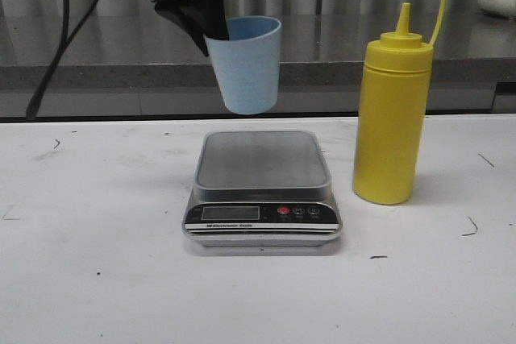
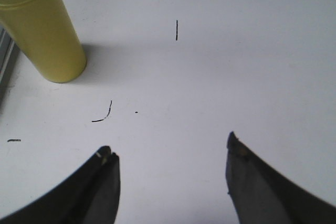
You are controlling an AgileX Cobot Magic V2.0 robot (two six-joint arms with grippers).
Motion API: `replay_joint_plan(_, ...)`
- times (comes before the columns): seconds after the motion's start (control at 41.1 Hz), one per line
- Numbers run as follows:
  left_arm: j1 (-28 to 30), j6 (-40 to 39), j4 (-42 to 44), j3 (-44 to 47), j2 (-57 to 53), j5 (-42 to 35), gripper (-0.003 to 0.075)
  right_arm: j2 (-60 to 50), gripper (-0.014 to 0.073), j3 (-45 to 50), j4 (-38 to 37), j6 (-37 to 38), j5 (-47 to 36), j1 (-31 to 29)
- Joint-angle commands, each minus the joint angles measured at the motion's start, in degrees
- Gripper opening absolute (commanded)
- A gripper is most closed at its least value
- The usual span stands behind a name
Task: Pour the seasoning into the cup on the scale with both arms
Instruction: 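Lift the blue cup with the left gripper and carry it over the scale, then set the cup on the scale, open the left gripper, withdraw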
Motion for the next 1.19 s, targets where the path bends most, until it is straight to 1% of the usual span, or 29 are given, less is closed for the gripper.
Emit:
replay_joint_plan(0.0, -0.5, -1.4, -0.8, -4.1, -0.6, -1.4, -0.0020, 0.1, 0.0468, -1.6, -0.5, -0.7, -3.5, 0.0)
replay_joint_plan(0.316, -0.5, -1.6, -0.8, -5.2, 3.4, -0.5, -0.0020, 0.1, 0.0468, -1.6, -0.5, -0.7, -3.5, 0.0)
replay_joint_plan(0.438, -0.5, -1.6, -0.8, -5.2, 4.2, 0.8, -0.0020, 0.1, 0.0468, -1.6, -0.5, -0.7, -3.5, 0.0)
replay_joint_plan(0.682, -0.5, -1.6, -0.8, -5.2, 4.7, 0.9, -0.0015, 0.1, 0.0468, -1.6, -0.5, -0.7, -3.5, 0.0)
replay_joint_plan(0.73, -0.5, -1.6, -0.8, -5.2, 4.7, 0.6, 0.0007, 0.1, 0.0468, -1.6, -0.5, -0.7, -3.5, 0.0)
replay_joint_plan(0.755, -0.5, -1.6, -0.8, -5.2, 4.7, 0.5, 0.0034, 0.1, 0.0468, -1.6, -0.5, -0.7, -3.5, 0.0)
replay_joint_plan(0.876, -0.5, -1.6, -0.8, -5.2, 4.7, 0.5, 0.0269, 0.1, 0.0468, -1.6, -0.5, -0.7, -3.5, 0.0)
replay_joint_plan(0.925, -0.5, -1.6, -0.8, -5.2, 4.7, 0.3, 0.0328, 0.1, 0.0468, -1.6, -0.5, -0.7, -3.5, 0.0)
replay_joint_plan(0.998, -0.5, -1.6, -0.8, -5.3, 4.5, 0.3, 0.0360, 0.1, 0.0468, -1.6, -0.5, -0.7, -3.5, 0.0)
replay_joint_plan(1.168, -0.5, -0.9, -0.6, -5.5, 2.1, 2.1, 0.0355, 0.1, 0.0468, -1.6, -0.5, -0.7, -3.5, 0.0)
